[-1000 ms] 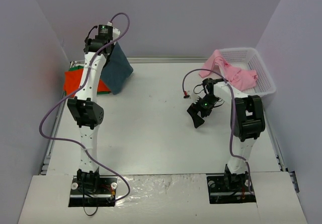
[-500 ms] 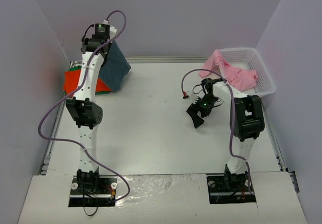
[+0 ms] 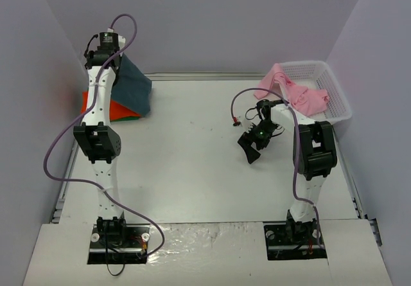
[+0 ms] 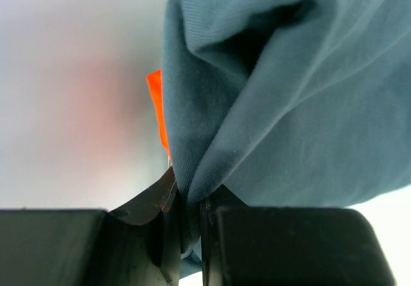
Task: Fold and stack the t-shirts
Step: Put the neatly folded tshirt into the corner of the board with the left arm
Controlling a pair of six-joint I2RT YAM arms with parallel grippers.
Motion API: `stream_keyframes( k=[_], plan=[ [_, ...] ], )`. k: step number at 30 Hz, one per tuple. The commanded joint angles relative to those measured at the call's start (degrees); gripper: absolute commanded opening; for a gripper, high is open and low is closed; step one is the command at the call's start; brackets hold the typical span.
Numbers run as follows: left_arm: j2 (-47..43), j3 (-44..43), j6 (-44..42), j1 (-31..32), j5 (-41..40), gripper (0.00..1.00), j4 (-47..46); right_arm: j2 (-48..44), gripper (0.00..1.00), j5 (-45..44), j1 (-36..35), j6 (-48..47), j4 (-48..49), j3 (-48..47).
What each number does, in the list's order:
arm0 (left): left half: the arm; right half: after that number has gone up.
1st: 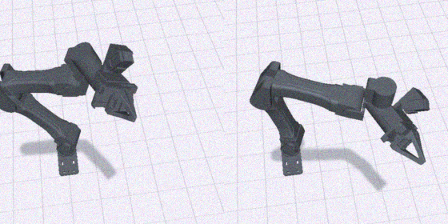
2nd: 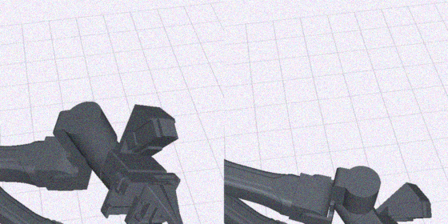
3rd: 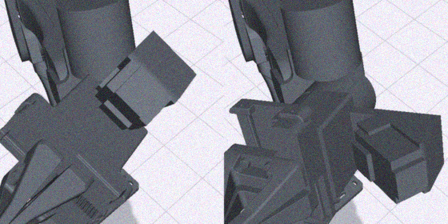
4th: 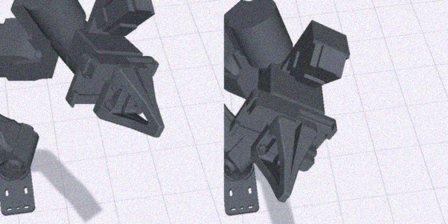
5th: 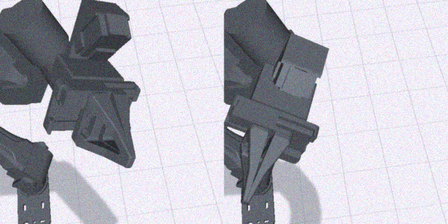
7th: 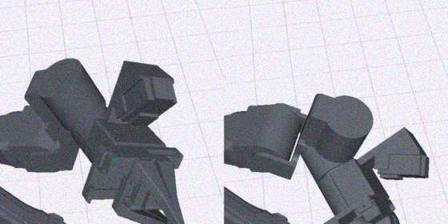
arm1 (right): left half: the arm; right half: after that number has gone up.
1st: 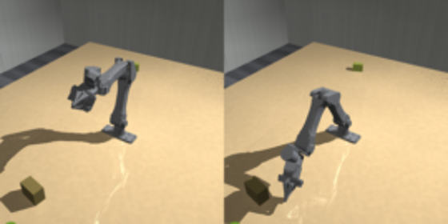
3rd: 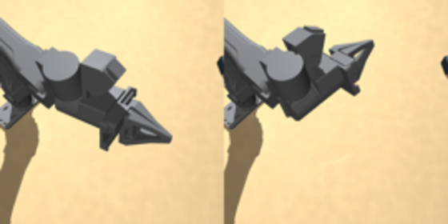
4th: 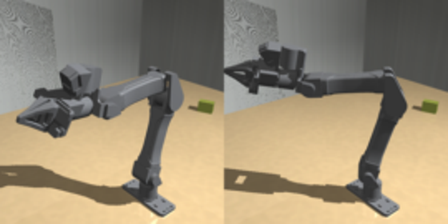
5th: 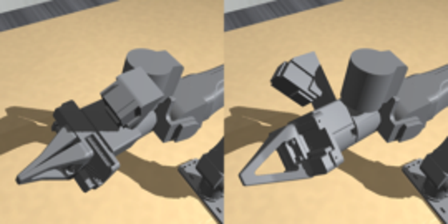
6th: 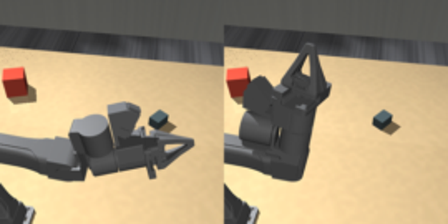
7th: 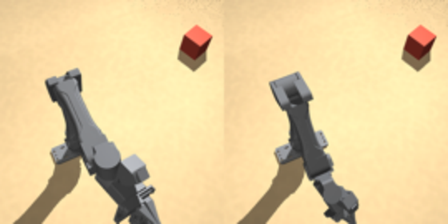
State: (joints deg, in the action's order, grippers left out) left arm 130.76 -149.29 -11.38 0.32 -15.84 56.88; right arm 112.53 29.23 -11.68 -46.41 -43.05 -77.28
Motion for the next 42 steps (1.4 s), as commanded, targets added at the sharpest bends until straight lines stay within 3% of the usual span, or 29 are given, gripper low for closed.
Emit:
stream_keyframes(
  k=[1,12,23,24,26,29,36,42],
  plan=[
    [-5.95,0.31,0.74,-2.25,-1.04,0.02,-2.74,4.54,1.00,-1.28,-0.53,0.01,-1.78,1.34],
    [-9.21,14.64,-0.49,-4.27,-0.78,0.02,-10.29,5.77,1.00,-2.34,-0.71,0.36,-1.78,1.60],
    [-8.07,16.14,-5.41,-5.59,-4.64,0.04,-16.71,7.44,1.00,-2.95,-0.71,0.45,-1.86,1.78],
    [-7.89,16.23,-6.28,-5.68,-5.86,0.12,-17.24,7.70,1.00,-3.04,-0.71,0.53,-1.86,1.78],
    [-7.19,16.93,-7.25,-5.85,-7.80,0.48,-18.12,8.32,1.00,-3.30,-0.71,0.62,-1.86,1.78],
    [-7.01,19.65,-9.10,-6.12,-12.01,0.61,-20.31,8.93,1.00,-3.66,-0.71,0.80,-1.86,1.86],
    [-10.96,27.29,-11.03,-7.44,-16.77,0.72,-27.09,8.32,1.00,-3.83,-0.80,0.89,-1.95,2.04],
    [-17.63,32.39,-7.00,-7.44,-11.25,0.81,-23.14,6.13,1.00,-3.57,-0.62,0.62,-1.95,2.13]
  ],
)
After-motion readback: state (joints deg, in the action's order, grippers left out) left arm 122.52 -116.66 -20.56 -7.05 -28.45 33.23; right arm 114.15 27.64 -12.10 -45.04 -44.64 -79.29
